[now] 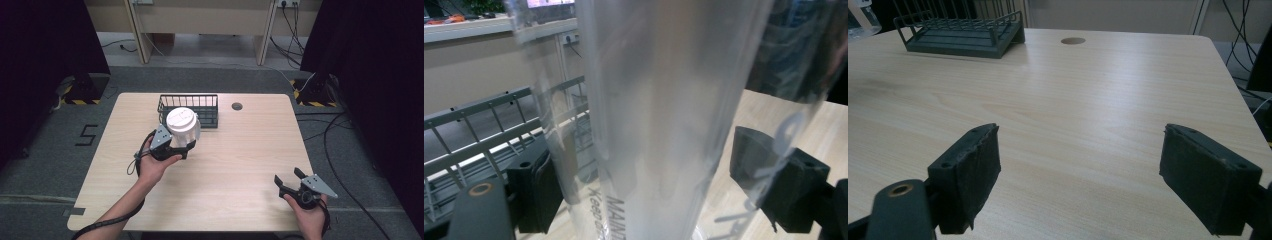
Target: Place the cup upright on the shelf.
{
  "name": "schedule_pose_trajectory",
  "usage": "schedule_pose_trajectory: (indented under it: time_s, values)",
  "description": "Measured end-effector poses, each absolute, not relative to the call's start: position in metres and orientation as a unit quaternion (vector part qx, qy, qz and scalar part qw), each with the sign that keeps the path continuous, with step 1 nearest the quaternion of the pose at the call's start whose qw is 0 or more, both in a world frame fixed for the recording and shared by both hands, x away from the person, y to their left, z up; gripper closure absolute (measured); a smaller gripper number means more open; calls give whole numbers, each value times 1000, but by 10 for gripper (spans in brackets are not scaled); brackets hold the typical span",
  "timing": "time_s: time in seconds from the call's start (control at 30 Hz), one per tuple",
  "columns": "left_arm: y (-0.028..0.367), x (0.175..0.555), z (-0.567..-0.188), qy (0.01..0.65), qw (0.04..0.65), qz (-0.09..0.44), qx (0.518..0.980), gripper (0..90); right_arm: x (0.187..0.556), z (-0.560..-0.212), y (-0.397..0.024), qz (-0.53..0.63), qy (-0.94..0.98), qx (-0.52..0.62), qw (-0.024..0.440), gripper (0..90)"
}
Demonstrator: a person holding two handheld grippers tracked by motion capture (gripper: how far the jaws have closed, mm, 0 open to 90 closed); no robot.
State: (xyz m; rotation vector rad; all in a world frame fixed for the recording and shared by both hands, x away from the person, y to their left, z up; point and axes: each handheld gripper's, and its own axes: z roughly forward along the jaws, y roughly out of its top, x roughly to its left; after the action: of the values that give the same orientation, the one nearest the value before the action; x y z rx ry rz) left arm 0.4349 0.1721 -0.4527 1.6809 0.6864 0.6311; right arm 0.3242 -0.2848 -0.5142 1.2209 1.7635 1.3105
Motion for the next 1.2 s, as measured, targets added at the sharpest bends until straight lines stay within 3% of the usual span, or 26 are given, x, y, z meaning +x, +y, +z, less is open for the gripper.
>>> schedule_pose_trajectory:
  time_s: [1.2]
  values:
    - [172,476,-435,322,570,293,697,178,324,-514,-285,496,666,465,304,175]
